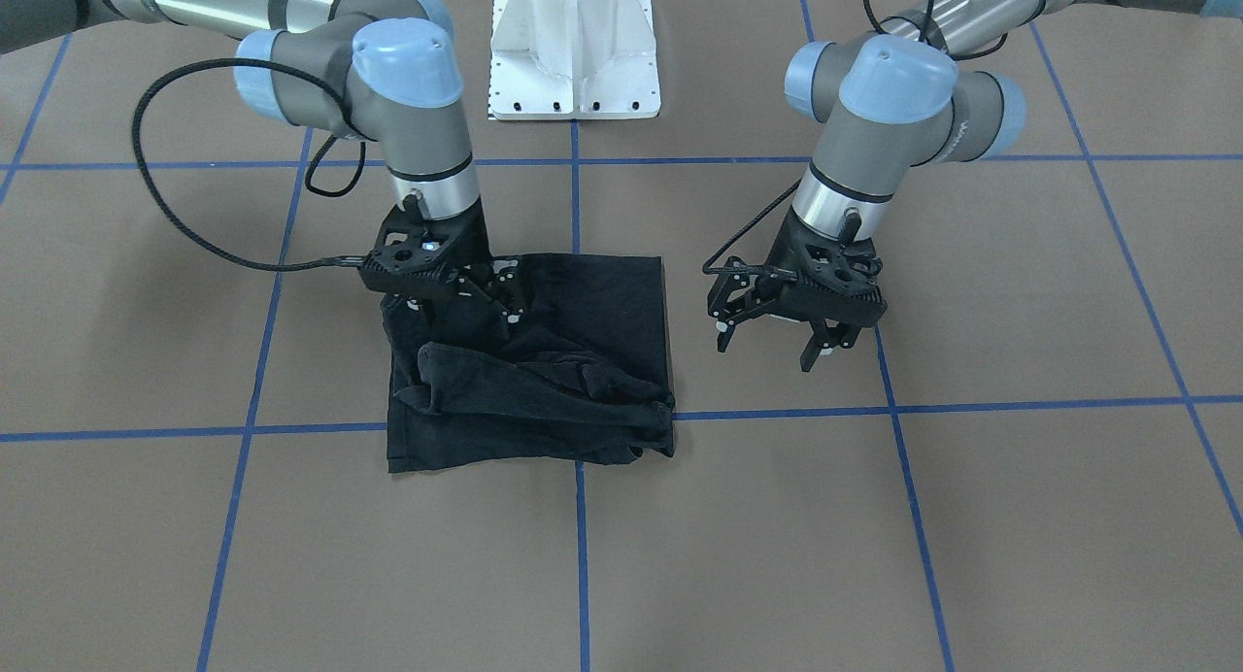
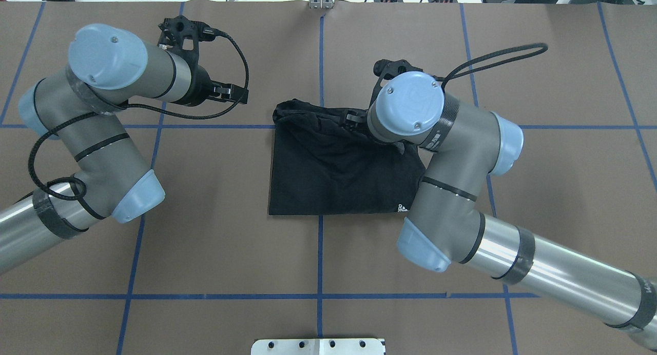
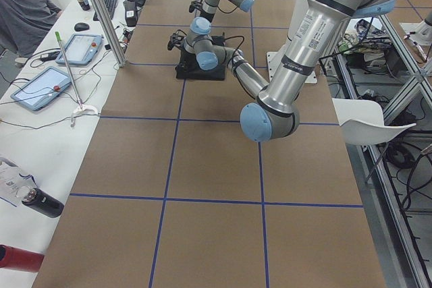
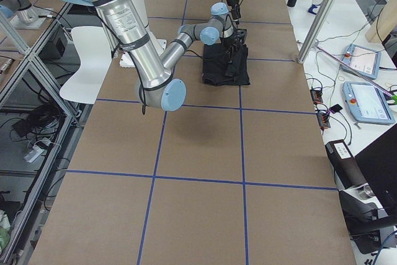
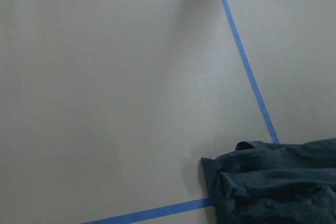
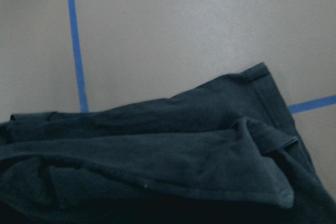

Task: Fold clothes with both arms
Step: 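Release the shirt and lift the left gripper away while the right gripper presses the fold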

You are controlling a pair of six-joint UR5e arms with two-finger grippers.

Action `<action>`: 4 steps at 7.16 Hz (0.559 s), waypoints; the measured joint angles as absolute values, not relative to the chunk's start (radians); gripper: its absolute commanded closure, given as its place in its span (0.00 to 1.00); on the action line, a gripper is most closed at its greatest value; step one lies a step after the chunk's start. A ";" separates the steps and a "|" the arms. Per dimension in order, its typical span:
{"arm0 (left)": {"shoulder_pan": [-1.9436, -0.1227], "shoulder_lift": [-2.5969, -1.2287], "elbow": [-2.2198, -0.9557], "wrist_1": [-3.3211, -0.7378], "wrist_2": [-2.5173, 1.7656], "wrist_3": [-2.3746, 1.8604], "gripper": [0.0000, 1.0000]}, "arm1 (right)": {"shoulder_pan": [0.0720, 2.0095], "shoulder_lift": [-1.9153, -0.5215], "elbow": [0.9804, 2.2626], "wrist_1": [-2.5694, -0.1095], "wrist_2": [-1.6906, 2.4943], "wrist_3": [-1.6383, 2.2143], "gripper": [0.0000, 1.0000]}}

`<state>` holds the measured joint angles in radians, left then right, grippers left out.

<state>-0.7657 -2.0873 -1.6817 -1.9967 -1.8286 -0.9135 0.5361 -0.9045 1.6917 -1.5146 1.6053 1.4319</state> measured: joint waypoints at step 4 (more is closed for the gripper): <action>-0.782 -2.061 -1.690 -2.004 -1.842 -0.885 0.00 | 0.416 -0.822 1.589 -1.571 1.501 1.453 1.00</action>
